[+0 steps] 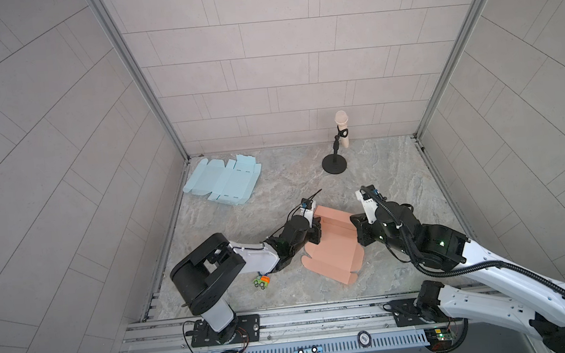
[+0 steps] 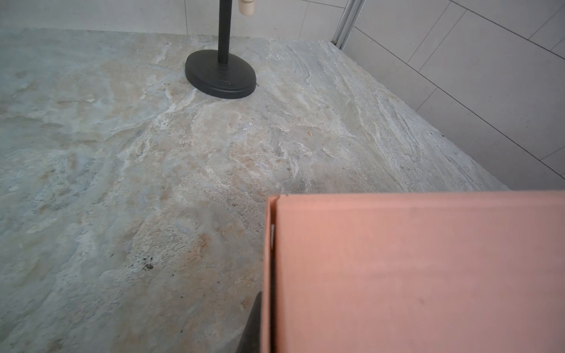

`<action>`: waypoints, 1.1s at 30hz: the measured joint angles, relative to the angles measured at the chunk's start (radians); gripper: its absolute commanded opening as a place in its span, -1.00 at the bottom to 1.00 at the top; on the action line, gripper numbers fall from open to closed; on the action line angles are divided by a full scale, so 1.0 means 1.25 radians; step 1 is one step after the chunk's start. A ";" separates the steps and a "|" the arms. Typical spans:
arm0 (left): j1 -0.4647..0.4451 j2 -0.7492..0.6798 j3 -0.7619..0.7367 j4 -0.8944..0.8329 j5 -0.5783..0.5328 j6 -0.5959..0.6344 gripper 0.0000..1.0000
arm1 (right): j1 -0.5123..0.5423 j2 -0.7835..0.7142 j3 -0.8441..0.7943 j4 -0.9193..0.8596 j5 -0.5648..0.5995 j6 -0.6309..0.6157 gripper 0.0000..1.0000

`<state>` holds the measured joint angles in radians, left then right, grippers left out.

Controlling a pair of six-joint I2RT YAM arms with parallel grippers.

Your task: Fold the paper box

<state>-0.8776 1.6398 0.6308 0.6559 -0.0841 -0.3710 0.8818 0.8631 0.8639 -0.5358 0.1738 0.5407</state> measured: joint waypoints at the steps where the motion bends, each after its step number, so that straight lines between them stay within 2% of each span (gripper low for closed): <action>1: 0.000 -0.009 0.011 -0.027 -0.004 -0.010 -0.88 | 0.008 0.003 0.000 -0.009 0.014 -0.001 -1.00; 8: 0.000 -0.066 0.045 -0.154 -0.014 -0.052 -0.89 | 0.012 0.005 -0.044 -0.018 0.088 -0.002 -1.00; 19: -0.002 -0.094 0.041 -0.200 -0.023 -0.062 -0.89 | 0.012 -0.013 -0.096 0.043 0.176 0.008 -1.00; 25: -0.017 -0.119 0.029 -0.201 -0.027 -0.058 -0.89 | 0.002 -0.049 -0.128 0.088 0.187 0.034 -1.00; 33: -0.018 -0.146 0.026 -0.195 -0.018 -0.058 -0.89 | -0.019 -0.015 -0.135 0.117 0.166 0.042 -1.00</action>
<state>-0.9001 1.4570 0.6632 0.4118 -0.1066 -0.4435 0.8581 0.8448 0.6952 -0.3901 0.3817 0.5930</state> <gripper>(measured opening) 0.093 0.052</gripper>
